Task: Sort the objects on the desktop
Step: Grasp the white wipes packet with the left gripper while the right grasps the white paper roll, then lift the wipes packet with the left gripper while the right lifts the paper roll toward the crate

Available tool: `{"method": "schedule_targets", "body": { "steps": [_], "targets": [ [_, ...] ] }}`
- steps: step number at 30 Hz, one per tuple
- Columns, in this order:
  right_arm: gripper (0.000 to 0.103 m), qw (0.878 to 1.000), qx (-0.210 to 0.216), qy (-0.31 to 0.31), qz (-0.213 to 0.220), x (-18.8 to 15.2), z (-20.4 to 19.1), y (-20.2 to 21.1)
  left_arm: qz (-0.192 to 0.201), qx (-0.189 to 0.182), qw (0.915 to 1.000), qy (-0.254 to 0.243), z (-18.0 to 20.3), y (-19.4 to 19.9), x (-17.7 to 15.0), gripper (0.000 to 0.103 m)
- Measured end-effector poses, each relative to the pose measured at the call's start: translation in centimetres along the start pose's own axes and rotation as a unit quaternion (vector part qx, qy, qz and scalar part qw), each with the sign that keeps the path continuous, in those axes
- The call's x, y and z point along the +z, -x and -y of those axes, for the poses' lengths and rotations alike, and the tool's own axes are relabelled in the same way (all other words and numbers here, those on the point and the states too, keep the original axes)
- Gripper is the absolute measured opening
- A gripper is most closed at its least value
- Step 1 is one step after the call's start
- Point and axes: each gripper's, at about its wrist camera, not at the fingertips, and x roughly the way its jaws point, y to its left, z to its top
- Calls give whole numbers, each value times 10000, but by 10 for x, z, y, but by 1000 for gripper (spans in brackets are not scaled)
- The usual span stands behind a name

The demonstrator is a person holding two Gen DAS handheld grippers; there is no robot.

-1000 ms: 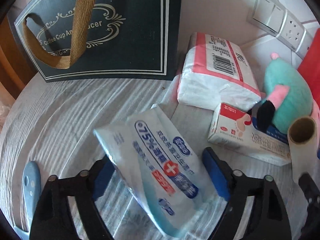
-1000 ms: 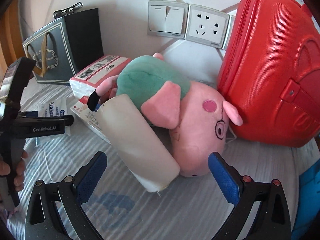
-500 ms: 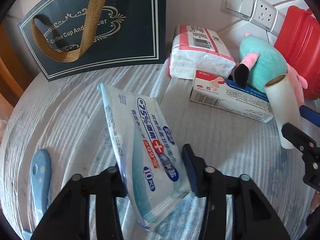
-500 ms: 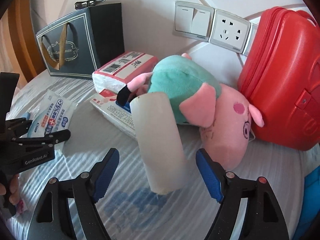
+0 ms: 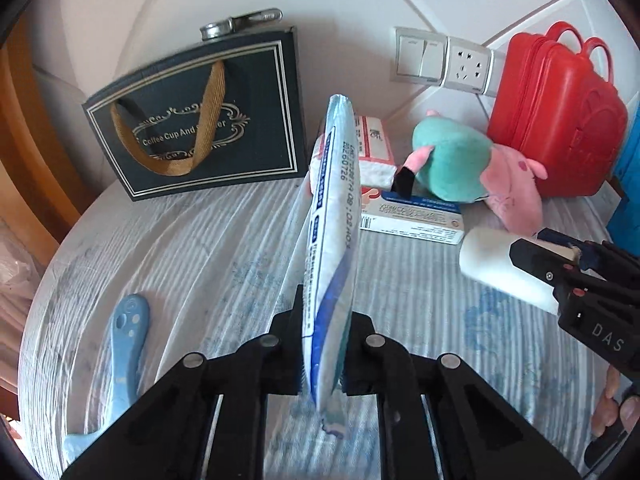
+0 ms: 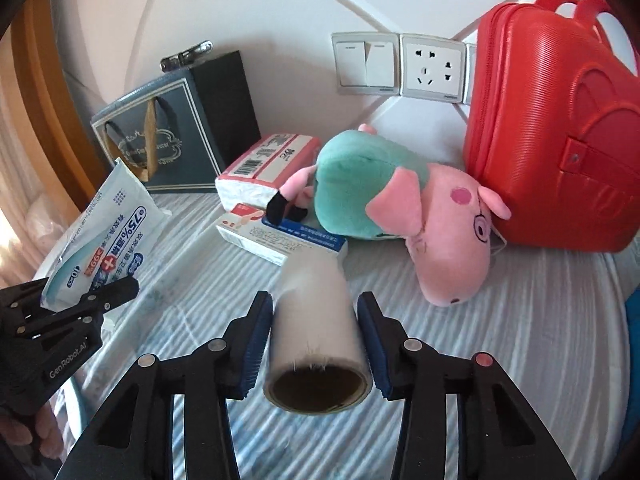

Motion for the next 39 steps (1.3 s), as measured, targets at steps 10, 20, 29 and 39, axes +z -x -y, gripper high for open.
{"method": "schedule_targets", "body": {
  "steps": [10, 20, 29, 39],
  "targets": [
    [18, 9952, 7, -345, -920, -72, -11, 64, -417, -188, 9989, -80, 10, 61, -75, 12],
    [54, 9881, 68, -877, -1264, -149, -7, 117, -1092, -280, 9932, -295, 31, 65, -158, 12],
    [59, 9898, 148, -376, -1368, -141, -51, 92, -1120, -150, 9931, -310, 30, 67, -166, 12],
    [45, 9948, -107, 98, -1006, -152, -73, 111, -780, -46, 9963, -350, 24, 105, -167, 12]
  ]
}}
